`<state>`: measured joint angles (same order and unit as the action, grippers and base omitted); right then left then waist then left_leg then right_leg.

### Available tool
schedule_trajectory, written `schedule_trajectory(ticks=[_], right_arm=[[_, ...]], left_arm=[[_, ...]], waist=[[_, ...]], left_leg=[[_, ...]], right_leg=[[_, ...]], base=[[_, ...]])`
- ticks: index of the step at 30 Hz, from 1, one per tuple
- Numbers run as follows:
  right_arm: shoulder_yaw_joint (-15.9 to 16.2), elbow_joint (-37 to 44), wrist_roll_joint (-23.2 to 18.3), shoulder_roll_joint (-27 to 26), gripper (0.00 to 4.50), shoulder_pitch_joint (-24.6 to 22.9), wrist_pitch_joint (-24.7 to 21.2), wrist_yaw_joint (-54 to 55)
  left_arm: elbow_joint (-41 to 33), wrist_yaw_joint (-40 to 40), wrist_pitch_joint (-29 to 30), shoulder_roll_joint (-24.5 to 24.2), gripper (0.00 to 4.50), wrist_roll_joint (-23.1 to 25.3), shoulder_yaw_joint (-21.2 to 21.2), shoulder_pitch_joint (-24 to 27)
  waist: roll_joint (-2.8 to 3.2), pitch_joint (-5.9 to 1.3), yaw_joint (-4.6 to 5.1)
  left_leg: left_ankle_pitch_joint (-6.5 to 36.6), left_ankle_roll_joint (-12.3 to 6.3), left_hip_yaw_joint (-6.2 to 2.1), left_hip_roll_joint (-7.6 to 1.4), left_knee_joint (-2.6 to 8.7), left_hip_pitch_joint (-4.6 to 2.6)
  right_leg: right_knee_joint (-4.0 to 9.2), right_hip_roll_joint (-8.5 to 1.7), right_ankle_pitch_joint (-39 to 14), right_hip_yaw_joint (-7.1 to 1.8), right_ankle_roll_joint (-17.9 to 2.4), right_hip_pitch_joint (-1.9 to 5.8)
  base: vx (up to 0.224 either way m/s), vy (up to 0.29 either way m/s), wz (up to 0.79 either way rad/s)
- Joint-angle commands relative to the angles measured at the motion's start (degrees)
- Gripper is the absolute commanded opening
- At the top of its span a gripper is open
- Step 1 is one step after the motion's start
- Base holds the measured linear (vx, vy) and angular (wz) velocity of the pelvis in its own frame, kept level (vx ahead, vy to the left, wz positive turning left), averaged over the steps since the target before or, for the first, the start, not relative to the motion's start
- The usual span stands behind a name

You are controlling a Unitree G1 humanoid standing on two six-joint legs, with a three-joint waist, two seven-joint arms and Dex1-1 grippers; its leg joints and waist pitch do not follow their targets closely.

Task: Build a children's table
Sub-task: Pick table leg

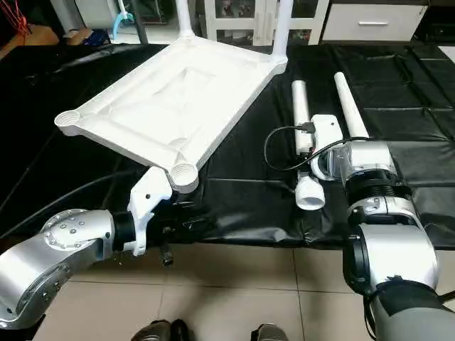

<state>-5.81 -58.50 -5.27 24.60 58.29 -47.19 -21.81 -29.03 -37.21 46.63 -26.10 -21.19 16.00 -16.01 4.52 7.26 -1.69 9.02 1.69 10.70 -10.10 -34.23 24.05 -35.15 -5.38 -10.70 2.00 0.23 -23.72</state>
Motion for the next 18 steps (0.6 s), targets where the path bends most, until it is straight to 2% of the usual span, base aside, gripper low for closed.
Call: schedule_trajectory(ticks=[1, 2, 4, 6, 8, 12, 13, 14, 15, 17, 18], right_arm=[[0.07, -2.48, -0.3, -0.61, 2.21, -1.64, -1.05, -0.27], [0.04, -2.49, -0.31, -0.61, 2.15, -1.64, -1.01, -0.25], [-0.91, -2.88, -0.63, -0.67, 2.08, -1.67, -0.11, 0.82], [-1.89, -2.87, -1.08, -0.6, 1.98, -1.78, 0.27, 1.84], [-4.54, -1.83, -2.55, -0.49, 1.93, -2.24, 1.01, 4.2], [-8.42, 0.76, -4.8, -0.31, 1.89, -3.62, 1.22, 6.66], [-8.94, 2.21, -5.13, -0.34, 1.88, -4.21, 0.68, 6.81], [-8.97, 2.29, -5.15, -0.34, 1.88, -4.24, 0.65, 6.81], [-8.97, 2.29, -5.15, -0.34, 1.88, -4.24, 0.65, 6.81], [-10.54, 8.53, -6.39, -0.7, 1.88, -6.49, -0.59, 7.0], [-10.83, 10.21, -6.68, -0.79, 1.88, -7.06, -0.77, 6.92]], left_arm=[[-1.78, 0.26, 1.13, -0.37, 1.2, -0.48, -1.13, -0.33], [-1.77, 0.26, 1.11, -0.38, 1.2, -0.48, -1.15, -0.33], [-1.26, 0.13, 0.49, -0.57, 1.2, -0.3, -1.41, -0.27], [-0.83, 0.14, 0.01, -0.57, 1.2, -0.02, -1.36, -0.43], [-0.17, 0.74, -1.02, 0.68, 1.2, -0.75, -2.78, -0.95], [2.5, 3.41, -1.95, 3.46, 1.2, -0.93, -4.96, -2.06], [3.29, 4.99, -2.06, 4.66, 1.2, -0.73, -5.93, -2.47], [3.33, 5.08, -2.07, 4.73, 1.2, -0.72, -5.98, -2.49], [3.33, 5.08, -2.07, 4.73, 1.2, -0.72, -5.98, -2.49], [5.47, 8.59, -0.89, 8.39, 1.2, -2.65, -9.95, -3.32], [6.02, 9.35, -0.24, 9.28, 1.2, -3.37, -11.0, -3.52]], waist=[[-0.59, -3.97, 0.16], [-0.68, -3.92, 0.16], [-0.18, -3.81, 0.08], [-0.42, -3.81, 0.12], [-0.1, -3.77, 0.16], [-0.36, -3.85, 0.24], [-0.16, -4.09, 0.11], [-0.31, -3.95, 0.22], [-0.41, -4.18, 0.14], [0.05, -3.87, 0.14], [-0.24, -4.21, 0.08]], left_leg=[[13.29, 0.11, -0.49, -1.97, 3.98, -2.34], [13.54, 0.21, -0.46, -1.97, 4.0, -2.34], [14.41, 0.63, -0.52, -1.98, 4.07, -2.4], [15.36, 0.91, -0.52, -1.96, 4.15, -2.46], [15.97, 1.42, -0.55, -1.94, 4.19, -2.48], [17.08, 1.75, -0.54, -1.82, 4.3, -2.41], [17.13, 1.89, -0.62, -1.87, 4.2, -2.59], [17.17, 1.83, -0.57, -1.81, 4.3, -2.41], [16.85, 1.73, -0.62, -1.81, 4.2, -2.45], [16.14, 1.54, -0.51, -1.73, 4.2, -2.23], [15.19, 1.42, -0.53, -1.77, 4.11, -2.36]], right_leg=[[3.66, -1.73, -9.13, -1.3, -15.68, 2.15], [3.7, -1.68, -9.26, -1.3, -15.68, 2.11], [3.72, -1.71, -9.74, -1.29, -15.53, 2.0], [3.83, -1.68, -10.28, -1.29, -15.33, 2.01], [3.89, -1.7, -10.66, -1.31, -15.13, 1.97], [4.07, -1.65, -11.44, -1.24, -14.37, 2.05], [4.04, -1.67, -11.43, -1.23, -14.21, 2.05], [4.16, -1.61, -11.54, -1.21, -14.03, 2.07], [4.11, -1.69, -11.42, -1.19, -14.01, 2.13], [4.21, -1.59, -10.5, -1.27, -13.83, 2.11], [4.15, -1.54, -9.17, -1.23, -13.86, 2.25]], base=[[0.0, 0.0, 0.0], [0.0, 0.0, 0.0], [0.0, 0.0, 0.0], [0.0, 0.0, 0.0], [0.0, 0.0, 0.0], [0.0, 0.0, 0.0], [0.0, 0.0, 0.0], [0.0, 0.0, 0.0], [0.0, 0.0, 0.0], [0.0, 0.0, 0.0], [0.0, 0.0, 0.0]])
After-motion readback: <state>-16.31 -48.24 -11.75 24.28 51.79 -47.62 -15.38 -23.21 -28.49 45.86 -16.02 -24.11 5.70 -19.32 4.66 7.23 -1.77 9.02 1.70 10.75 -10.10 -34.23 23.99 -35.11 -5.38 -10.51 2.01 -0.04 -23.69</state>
